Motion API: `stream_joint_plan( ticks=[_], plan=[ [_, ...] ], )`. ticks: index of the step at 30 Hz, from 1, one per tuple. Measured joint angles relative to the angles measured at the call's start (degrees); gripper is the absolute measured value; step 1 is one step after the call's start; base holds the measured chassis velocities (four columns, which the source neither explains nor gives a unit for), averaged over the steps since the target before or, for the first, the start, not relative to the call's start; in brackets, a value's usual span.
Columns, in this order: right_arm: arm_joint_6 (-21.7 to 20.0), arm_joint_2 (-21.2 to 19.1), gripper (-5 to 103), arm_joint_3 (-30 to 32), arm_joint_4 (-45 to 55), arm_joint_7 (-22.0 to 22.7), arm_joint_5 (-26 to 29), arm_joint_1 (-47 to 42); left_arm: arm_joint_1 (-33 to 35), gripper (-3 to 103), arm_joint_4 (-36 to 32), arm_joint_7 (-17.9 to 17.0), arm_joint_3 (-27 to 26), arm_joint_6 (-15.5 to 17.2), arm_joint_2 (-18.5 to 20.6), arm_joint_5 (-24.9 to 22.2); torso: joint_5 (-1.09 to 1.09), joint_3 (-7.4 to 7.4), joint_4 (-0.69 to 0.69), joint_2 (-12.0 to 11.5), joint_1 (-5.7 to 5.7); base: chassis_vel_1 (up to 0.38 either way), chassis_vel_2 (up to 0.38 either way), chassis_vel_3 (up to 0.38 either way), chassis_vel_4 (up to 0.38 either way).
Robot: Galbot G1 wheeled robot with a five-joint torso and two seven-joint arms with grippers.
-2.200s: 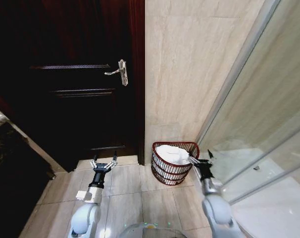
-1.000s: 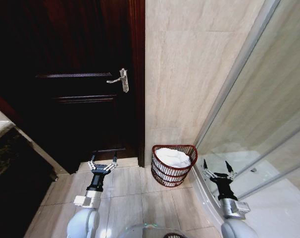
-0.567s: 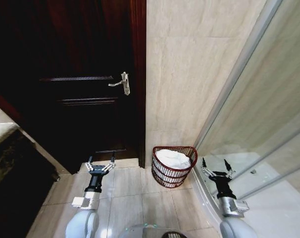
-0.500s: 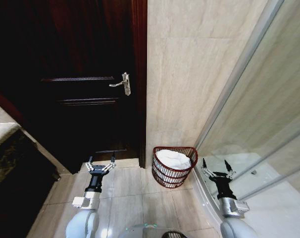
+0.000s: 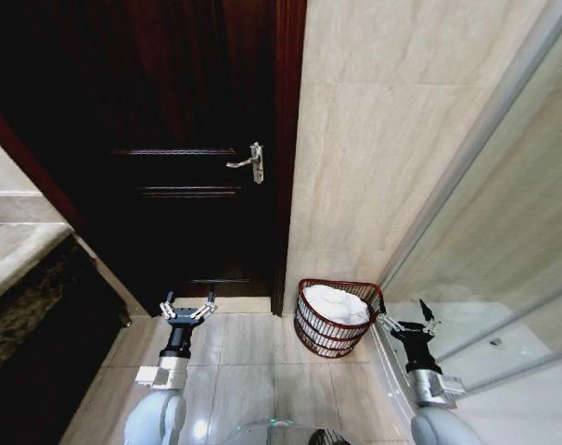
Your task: Discard the used towel into the hamper.
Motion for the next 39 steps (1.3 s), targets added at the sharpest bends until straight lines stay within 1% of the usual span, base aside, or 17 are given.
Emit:
stream_joint_plan(
  ticks=[8, 10, 15, 20, 23, 28, 31, 32, 35, 39],
  plan=[
    [-0.5, 0.5, 100, 0.0, -0.1, -0.6, -0.4, 0.2, -0.4, 100, 0.2, 1.1, -0.1, -0.1, 0.7, -0.6, 0.00, 0.74, 0.01, 1.4, 0.62, 0.000, 0.000, 0.000, 0.000],
    [-0.7, 0.5, 100, 0.3, -0.1, -0.8, -0.4, 0.1, -0.8, 100, 0.4, 1.1, -0.1, 0.2, 0.8, -0.6, 0.00, 1.04, -0.01, 1.9, 0.85, 0.000, 0.000, 0.000, 0.000],
    [-0.8, 0.7, 100, 0.7, -0.1, -0.9, -0.2, 0.1, -1.2, 100, 0.6, 1.0, -0.1, 0.8, 1.2, -0.8, 0.00, 1.57, 0.00, 2.8, 1.26, 0.000, 0.000, 0.000, 0.000],
    [-0.8, 0.9, 100, 0.7, -0.1, -1.1, 0.0, 0.1, -1.6, 100, 0.7, 0.1, 0.0, 1.7, 1.3, -1.0, 0.00, 2.41, 0.00, 4.3, 1.89, 0.000, 0.000, 0.000, 0.000],
    [-0.8, 0.9, 100, 0.7, 0.0, -1.2, 0.0, 0.3, -1.7, 100, 0.7, 0.1, 0.0, 1.8, 1.3, -1.0, 0.00, 2.91, 0.00, 5.2, 2.31, 0.000, 0.000, 0.000, 0.000],
    [-0.8, 0.8, 100, 0.7, 0.0, -1.3, 0.4, 0.3, -1.5, 100, 0.6, 0.1, 0.0, 1.8, 1.4, -1.0, 0.00, 3.30, 0.01, 5.9, 2.63, 0.000, 0.000, 0.000, 0.000],
    [-0.8, 0.7, 100, 0.7, 0.0, -1.3, 1.1, 0.4, -1.0, 100, 0.5, 0.9, 0.1, 1.7, 2.5, -1.4, -0.01, 3.95, 0.01, 7.1, 3.12, 0.000, 0.000, 0.000, 0.000],
    [-0.8, 0.7, 100, 0.7, 0.0, -1.3, 1.1, 0.4, -1.0, 100, 0.5, 0.9, 0.1, 1.7, 2.5, -1.4, -0.01, 3.95, 0.01, 7.1, 3.12, 0.000, 0.000, 0.000, 0.000],
    [-0.7, 1.0, 100, 1.4, 0.1, -1.3, 1.9, 0.4, -0.8, 100, -0.4, 1.3, 0.7, 2.3, 4.3, -2.8, 0.00, 4.63, 0.00, 8.3, 3.67, 0.000, 0.000, 0.000, 0.000],
    [-0.1, 1.4, 100, 2.2, 0.3, -1.8, 2.1, 0.1, -0.7, 100, -1.0, 1.6, 1.3, 3.0, 5.9, -4.0, 0.00, 5.12, 0.00, 9.2, 4.06, 0.000, 0.000, 0.000, 0.000]
  ],
)
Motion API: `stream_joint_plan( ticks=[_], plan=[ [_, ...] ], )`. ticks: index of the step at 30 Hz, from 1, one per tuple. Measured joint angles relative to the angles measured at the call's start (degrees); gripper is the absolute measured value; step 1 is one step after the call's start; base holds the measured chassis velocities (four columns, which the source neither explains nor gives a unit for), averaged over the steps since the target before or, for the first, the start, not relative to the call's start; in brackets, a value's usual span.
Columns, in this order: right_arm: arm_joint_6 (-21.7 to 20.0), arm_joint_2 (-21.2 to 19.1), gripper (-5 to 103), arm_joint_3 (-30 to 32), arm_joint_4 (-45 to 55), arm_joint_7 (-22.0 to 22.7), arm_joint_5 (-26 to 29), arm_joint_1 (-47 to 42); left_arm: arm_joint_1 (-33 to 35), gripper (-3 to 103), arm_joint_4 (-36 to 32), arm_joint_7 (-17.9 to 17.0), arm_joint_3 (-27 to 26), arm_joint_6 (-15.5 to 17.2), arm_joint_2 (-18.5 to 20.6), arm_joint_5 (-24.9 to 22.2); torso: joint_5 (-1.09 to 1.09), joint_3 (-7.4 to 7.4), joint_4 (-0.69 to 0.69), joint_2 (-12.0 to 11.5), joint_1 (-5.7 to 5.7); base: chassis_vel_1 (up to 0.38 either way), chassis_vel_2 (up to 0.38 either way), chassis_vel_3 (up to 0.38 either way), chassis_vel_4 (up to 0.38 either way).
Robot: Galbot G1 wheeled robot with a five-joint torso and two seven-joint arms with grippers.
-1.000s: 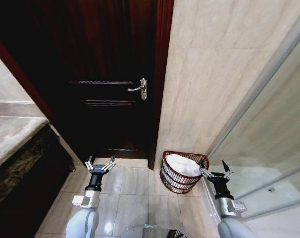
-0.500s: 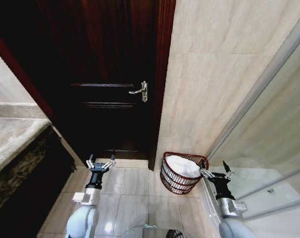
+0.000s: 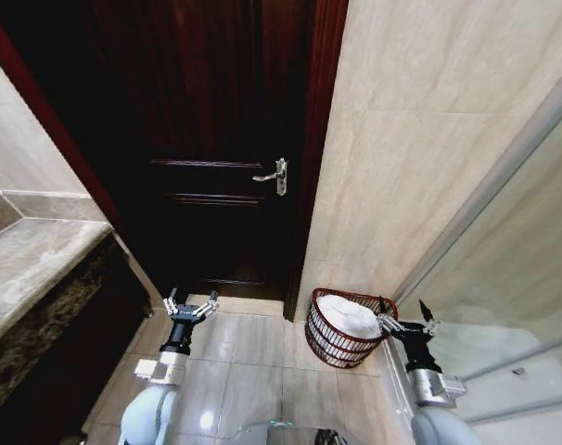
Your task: Discard the used towel into the hamper.
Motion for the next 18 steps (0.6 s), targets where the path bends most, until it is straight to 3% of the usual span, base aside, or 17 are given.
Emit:
stream_joint_plan(
  ticks=[6, 10, 18],
  plan=[
    [0.9, 0.4, 100, 0.1, 0.2, -1.0, 1.3, -0.5, 0.0, 100, -0.1, -1.2, 1.2, 0.3, 0.8, 0.2, 0.00, 0.86, 0.00, 1.6, 0.72, 0.000, 0.000, 0.000, 0.000],
    [1.5, 0.6, 100, 0.1, 0.0, -1.7, 2.0, -0.7, -0.1, 100, -0.6, -5.9, 2.4, 1.5, -0.3, 4.0, 0.00, 1.67, 0.01, 2.9, 1.29, 0.000, 0.000, 0.000, 0.000],
    [1.6, 0.6, 100, 0.1, -0.3, -1.9, 2.1, -0.3, -0.3, 100, -0.1, -7.3, 2.4, 0.5, -1.2, 6.7, 0.00, 2.71, 0.01, 4.8, 2.09, 0.000, 0.000, 0.000, 0.000]
  ],
)
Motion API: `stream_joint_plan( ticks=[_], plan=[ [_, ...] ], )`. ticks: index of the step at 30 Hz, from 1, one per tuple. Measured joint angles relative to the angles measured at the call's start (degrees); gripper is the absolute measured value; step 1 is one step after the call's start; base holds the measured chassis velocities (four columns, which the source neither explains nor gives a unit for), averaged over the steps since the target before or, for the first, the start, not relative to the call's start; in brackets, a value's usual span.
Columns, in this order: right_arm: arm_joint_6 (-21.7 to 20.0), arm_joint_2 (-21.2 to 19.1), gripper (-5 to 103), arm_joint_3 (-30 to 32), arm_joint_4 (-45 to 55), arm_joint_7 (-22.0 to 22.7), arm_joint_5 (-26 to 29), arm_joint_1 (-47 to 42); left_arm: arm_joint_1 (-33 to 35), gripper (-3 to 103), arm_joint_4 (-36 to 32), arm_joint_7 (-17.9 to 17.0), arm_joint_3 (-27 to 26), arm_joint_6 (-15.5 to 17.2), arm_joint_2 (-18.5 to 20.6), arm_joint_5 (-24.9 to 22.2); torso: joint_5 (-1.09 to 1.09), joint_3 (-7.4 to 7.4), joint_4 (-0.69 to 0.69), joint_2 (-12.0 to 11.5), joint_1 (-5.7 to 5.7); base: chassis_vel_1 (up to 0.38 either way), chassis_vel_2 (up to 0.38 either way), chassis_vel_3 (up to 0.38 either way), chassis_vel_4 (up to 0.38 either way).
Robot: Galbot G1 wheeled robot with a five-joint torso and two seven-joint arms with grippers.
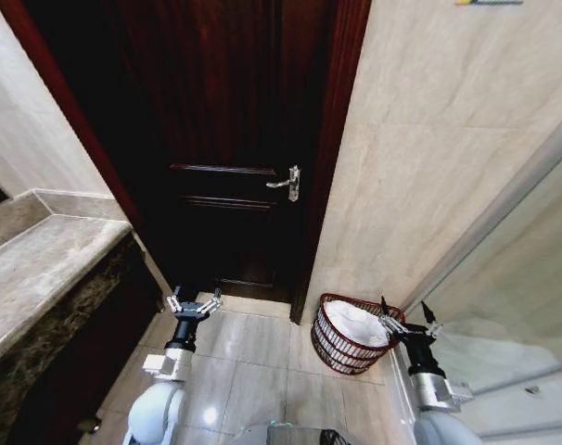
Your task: Discard the used towel into the hamper.
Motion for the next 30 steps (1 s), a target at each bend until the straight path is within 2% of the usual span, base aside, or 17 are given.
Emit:
stream_joint_plan(
  ticks=[14, 18, 30],
  plan=[
    [-0.1, -0.3, 100, 0.2, -0.6, -0.2, 0.2, 0.9, -1.4, 100, 0.5, 0.0, 0.1, 0.8, -0.5, 0.7, 0.00, 1.83, -0.01, 3.4, 1.52, -0.009, -0.009, -0.005, -0.006],
    [-0.3, -0.4, 100, 0.1, -1.0, -0.4, 0.2, 1.2, -1.9, 100, 1.1, 0.0, 0.1, 1.0, -0.5, 0.4, 0.00, 2.68, -0.02, 5.0, 2.26, -0.038, -0.028, -0.030, -0.040],
    [-0.5, -0.5, 100, -0.3, -1.5, -0.8, 0.0, 1.7, -1.5, 100, 1.0, -0.4, -0.5, 1.9, -0.6, -1.1, 0.00, 3.82, -0.02, 7.1, 3.28, 0.000, 0.000, 0.000, 0.000]
  ],
)
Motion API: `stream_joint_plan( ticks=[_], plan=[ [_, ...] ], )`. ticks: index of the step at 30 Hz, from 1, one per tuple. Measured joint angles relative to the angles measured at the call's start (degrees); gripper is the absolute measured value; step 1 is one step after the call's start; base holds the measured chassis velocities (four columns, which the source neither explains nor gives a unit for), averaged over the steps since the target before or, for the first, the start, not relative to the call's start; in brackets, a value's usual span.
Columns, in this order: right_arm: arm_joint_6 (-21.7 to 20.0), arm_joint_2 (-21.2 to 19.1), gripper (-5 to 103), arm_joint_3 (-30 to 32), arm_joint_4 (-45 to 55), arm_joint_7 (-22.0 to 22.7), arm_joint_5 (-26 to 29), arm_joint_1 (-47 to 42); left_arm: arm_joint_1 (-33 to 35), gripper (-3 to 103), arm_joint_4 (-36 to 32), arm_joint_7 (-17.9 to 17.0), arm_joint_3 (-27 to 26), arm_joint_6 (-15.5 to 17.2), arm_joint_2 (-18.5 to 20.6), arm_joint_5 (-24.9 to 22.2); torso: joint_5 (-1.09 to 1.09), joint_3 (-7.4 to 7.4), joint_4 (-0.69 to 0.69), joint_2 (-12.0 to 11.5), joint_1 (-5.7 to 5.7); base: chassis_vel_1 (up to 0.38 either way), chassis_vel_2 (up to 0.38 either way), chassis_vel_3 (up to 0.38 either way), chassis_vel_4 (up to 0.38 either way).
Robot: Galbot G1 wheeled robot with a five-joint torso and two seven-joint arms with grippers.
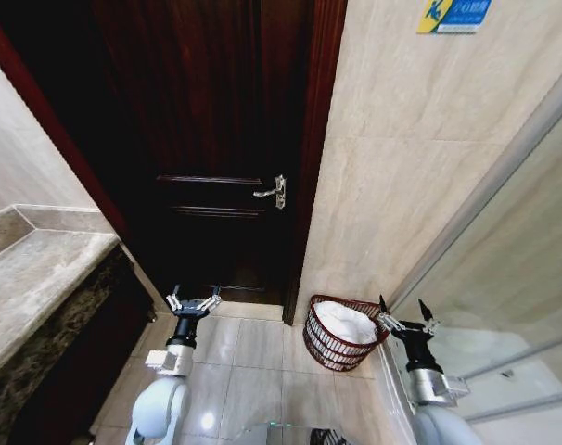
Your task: Discard the used towel into the hamper.
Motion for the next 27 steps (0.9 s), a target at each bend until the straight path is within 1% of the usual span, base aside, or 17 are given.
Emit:
stream_joint_plan(
  ticks=[3, 9, 12, 14, 17, 23, 25, 27],
  plan=[
    [-0.2, 0.0, 100, -0.1, 0.0, 0.0, -0.1, 0.3, -0.2, 100, 0.2, 0.0, 0.0, -0.1, 0.0, 0.1, 0.00, 0.75, 0.01, 1.3, 0.58, 0.000, 0.000, 0.000, 0.000],
    [-0.4, 0.0, 100, 0.0, 0.1, -0.1, -0.1, 0.4, -0.3, 100, 0.2, 0.0, 0.0, -0.2, -0.1, 0.3, 0.00, 1.23, 0.00, 2.2, 0.98, 0.000, 0.000, 0.000, 0.000],
    [-0.4, 0.1, 100, 0.0, 0.2, -0.1, -0.2, 0.4, -0.4, 100, 0.2, 0.0, 0.0, -0.2, -0.1, 0.4, 0.00, 1.75, 0.00, 3.2, 1.44, 0.000, 0.000, 0.000, 0.000],
    [-0.4, 0.1, 100, -0.1, 0.2, -0.1, -0.2, 0.3, -0.4, 100, 0.1, 0.0, 0.0, -0.2, 0.0, 0.4, 0.00, 1.90, 0.00, 3.5, 1.56, 0.000, 0.000, 0.000, 0.000],
    [-0.4, 0.3, 100, -0.3, 0.5, -0.2, -0.3, 0.2, -0.4, 100, -0.2, 0.1, -0.2, -0.2, 0.1, 0.2, 0.00, 2.63, 0.00, 4.8, 2.17, 0.000, 0.000, 0.000, 0.000],
    [-0.4, 0.4, 100, -0.3, 0.8, -0.2, -0.4, 0.0, -0.2, 100, -0.3, 0.2, -0.2, -0.5, 0.2, 0.2, 0.00, 3.37, 0.00, 6.1, 2.78, 0.000, 0.000, 0.000, 0.000],
    [-0.2, 0.4, 100, 0.0, 0.9, -0.1, -0.3, -0.4, 0.2, 100, -0.4, 0.4, -0.1, -0.7, 0.2, 0.3, 0.00, 3.98, 0.00, 7.3, 3.31, 0.000, 0.000, 0.000, 0.000],
    [-0.2, 0.3, 100, 0.1, 0.9, -0.1, -0.3, -0.5, 0.2, 100, -0.4, 0.4, -0.1, -0.8, 0.2, 0.4, 0.00, 4.19, 0.00, 7.7, 3.48, 0.000, 0.000, 0.000, 0.000]
  ],
)
